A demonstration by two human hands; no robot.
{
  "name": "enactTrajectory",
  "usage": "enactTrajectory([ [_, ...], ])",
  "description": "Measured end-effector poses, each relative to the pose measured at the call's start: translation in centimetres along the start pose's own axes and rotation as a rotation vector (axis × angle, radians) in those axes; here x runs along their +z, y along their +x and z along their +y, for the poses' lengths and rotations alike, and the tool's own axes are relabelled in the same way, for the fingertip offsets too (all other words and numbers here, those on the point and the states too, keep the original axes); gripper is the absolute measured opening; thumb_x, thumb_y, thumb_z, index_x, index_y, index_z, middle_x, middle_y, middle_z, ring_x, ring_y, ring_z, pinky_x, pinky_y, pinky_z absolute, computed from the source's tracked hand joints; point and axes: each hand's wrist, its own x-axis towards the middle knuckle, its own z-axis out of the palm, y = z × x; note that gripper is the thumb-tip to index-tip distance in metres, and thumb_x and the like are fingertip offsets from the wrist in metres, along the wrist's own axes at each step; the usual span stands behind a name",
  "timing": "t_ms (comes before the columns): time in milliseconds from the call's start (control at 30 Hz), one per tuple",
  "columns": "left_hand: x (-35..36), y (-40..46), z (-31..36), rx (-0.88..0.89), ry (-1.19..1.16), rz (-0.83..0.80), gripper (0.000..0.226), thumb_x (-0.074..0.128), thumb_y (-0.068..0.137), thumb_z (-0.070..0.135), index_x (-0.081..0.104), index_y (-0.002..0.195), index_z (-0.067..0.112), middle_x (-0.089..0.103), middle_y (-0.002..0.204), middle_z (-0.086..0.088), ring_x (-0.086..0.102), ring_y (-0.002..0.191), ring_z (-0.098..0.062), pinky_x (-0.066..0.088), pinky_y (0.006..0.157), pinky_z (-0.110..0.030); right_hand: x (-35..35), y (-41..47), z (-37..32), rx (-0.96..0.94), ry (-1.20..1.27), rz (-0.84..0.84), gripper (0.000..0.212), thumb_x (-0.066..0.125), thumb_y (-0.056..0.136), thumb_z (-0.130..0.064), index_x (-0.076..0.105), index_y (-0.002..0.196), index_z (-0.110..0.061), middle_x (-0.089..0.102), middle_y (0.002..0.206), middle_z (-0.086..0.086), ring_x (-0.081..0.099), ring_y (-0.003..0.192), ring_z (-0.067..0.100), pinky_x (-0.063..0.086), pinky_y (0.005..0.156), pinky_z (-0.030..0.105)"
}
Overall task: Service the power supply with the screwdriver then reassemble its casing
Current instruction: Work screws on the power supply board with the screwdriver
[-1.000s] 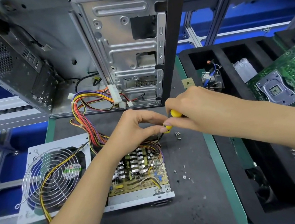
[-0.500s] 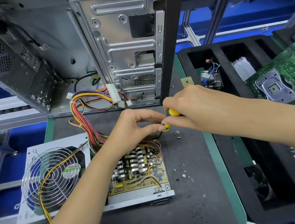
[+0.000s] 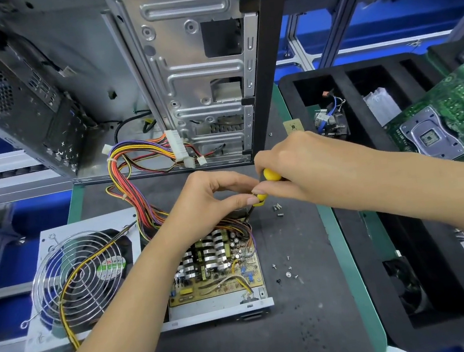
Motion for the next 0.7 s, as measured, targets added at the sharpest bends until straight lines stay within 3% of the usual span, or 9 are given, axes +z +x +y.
enactTrajectory([
  [200,0.0,0.1,-0.2,-0.016,0.009,-0.008,0.027,0.076,0.079,0.009,0.073,0.093,0.032,0.074,0.087,0.020,0.067,0.086,0.004,0.045,0.081,-0.008,0.1,0.0,-0.1,-0.014,-0.032,-0.028,0.033,0.035,0.095,-0.050,0.039,0.089,-0.018,0.036,0.068,-0.003,0.051,0.070,0.024,0.041,0.061,0.032],
  [300,-0.1,0.2,-0.1,-0.042,0.013,-0.032,0.020,0.078,0.078,0.011,0.075,0.096,0.019,0.075,0.090,0.012,0.067,0.087,0.002,0.044,0.084,-0.009,0.0,0.4,-0.4,-0.037,-0.029,-0.048,0.027,0.040,0.097,-0.045,0.031,0.086,-0.021,0.032,0.068,-0.004,0.048,0.069,0.026,0.044,0.061,0.036],
  [400,-0.2,0.3,0.2,-0.056,0.034,-0.086,0.018,0.079,0.077,0.011,0.075,0.090,0.022,0.072,0.083,0.018,0.063,0.086,0.009,0.040,0.085,-0.007,0.7,1.0,-0.7,-0.088,-0.065,-0.081,0.018,0.055,0.094,-0.026,0.038,0.098,-0.023,0.032,0.076,-0.005,0.052,0.073,0.024,0.046,0.061,0.036],
  [467,-0.2,0.3,0.3,-0.051,0.052,-0.103,0.026,0.079,0.078,0.009,0.071,0.085,0.033,0.071,0.081,0.020,0.063,0.086,0.008,0.041,0.086,-0.010,1.2,1.6,-0.8,-0.100,-0.090,-0.111,0.030,0.058,0.090,-0.015,0.035,0.108,-0.024,0.029,0.078,-0.006,0.051,0.076,0.021,0.044,0.062,0.033],
  [567,0.1,0.4,0.1,-0.053,0.077,-0.033,0.023,0.082,0.073,0.008,0.075,0.085,0.026,0.075,0.083,0.009,0.066,0.084,0.002,0.045,0.084,-0.013,1.0,2.3,-0.6,-0.120,-0.066,-0.208,0.036,0.057,0.085,-0.008,0.037,0.109,-0.024,0.032,0.087,-0.006,0.052,0.089,0.021,0.048,0.074,0.039],
  [633,0.3,0.4,0.0,-0.058,0.096,-0.019,0.018,0.085,0.070,0.009,0.077,0.085,0.015,0.074,0.080,0.004,0.064,0.080,0.002,0.046,0.081,-0.013,0.5,1.7,-0.1,-0.128,-0.002,-0.218,0.030,0.064,0.085,-0.018,0.042,0.105,-0.024,0.039,0.087,-0.007,0.053,0.086,0.021,0.047,0.070,0.040],
  [700,0.4,0.3,0.0,-0.052,0.123,-0.019,0.017,0.085,0.070,0.009,0.073,0.082,0.012,0.071,0.076,0.007,0.061,0.076,0.007,0.042,0.077,-0.008,-0.3,0.9,0.2,-0.049,0.119,-0.123,0.039,0.061,0.081,-0.053,0.042,0.093,-0.021,0.043,0.076,-0.004,0.048,0.069,0.020,0.039,0.052,0.034],
])
